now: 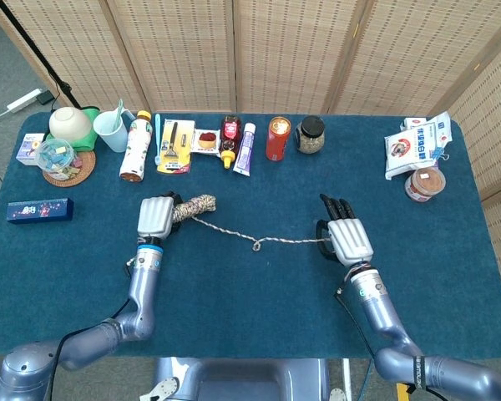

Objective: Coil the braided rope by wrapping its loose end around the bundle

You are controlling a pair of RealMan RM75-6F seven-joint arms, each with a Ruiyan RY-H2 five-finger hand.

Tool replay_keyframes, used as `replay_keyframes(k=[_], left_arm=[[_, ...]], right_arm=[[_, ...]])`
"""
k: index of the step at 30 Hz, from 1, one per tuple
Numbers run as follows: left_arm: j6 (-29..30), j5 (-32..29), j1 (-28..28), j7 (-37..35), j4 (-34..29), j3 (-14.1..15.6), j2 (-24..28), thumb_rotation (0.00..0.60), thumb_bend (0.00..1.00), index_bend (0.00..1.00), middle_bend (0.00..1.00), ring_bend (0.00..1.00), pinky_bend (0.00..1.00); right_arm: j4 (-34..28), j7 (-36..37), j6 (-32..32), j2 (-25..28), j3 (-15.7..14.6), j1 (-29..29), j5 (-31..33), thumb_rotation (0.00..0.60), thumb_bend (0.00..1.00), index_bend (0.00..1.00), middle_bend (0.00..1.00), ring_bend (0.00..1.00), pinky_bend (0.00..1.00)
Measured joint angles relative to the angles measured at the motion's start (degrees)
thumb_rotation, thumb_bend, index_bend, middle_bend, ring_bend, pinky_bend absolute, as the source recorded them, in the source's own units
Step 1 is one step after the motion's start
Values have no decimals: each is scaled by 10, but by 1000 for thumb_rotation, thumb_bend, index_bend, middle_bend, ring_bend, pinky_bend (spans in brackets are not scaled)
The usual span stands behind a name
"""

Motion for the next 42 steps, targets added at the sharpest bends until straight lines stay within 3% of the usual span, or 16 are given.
replay_keyframes(k=[8, 13, 24, 33, 38, 42], left_arm=[[3, 17, 10, -10, -7, 7, 16, 600, 502, 620, 489, 506, 654], [5, 23, 14, -6, 3, 11, 16, 600, 577, 713, 576, 585, 732], [28, 47, 21, -44, 17, 10, 18, 600, 590, 779, 630, 640, 779], [39, 65, 38, -131, -57, -8, 65, 600, 597, 789, 634, 641, 780], [17, 61, 43, -149, -98, -13, 94, 600, 599, 791, 635, 641, 780], [-21, 69, 42, -167, -108, -1, 111, 600, 599, 790, 635, 638, 780]], right_arm=[[-12, -7, 5, 4, -2, -2, -5, 600, 488, 655, 0, 0, 0], [-16, -10, 8, 7, -5, -4, -8, 600, 488, 655, 0, 0, 0], [-24, -13, 14, 13, -6, -8, -12, 600, 487, 655, 0, 0, 0], [-51, -15, 26, 29, -2, -10, -23, 600, 511, 661, 0, 0, 0], [-87, -17, 32, 48, 4, -11, -28, 600, 511, 663, 0, 0, 0], [-121, -22, 38, 67, 14, -10, -29, 600, 513, 666, 0, 0, 0]])
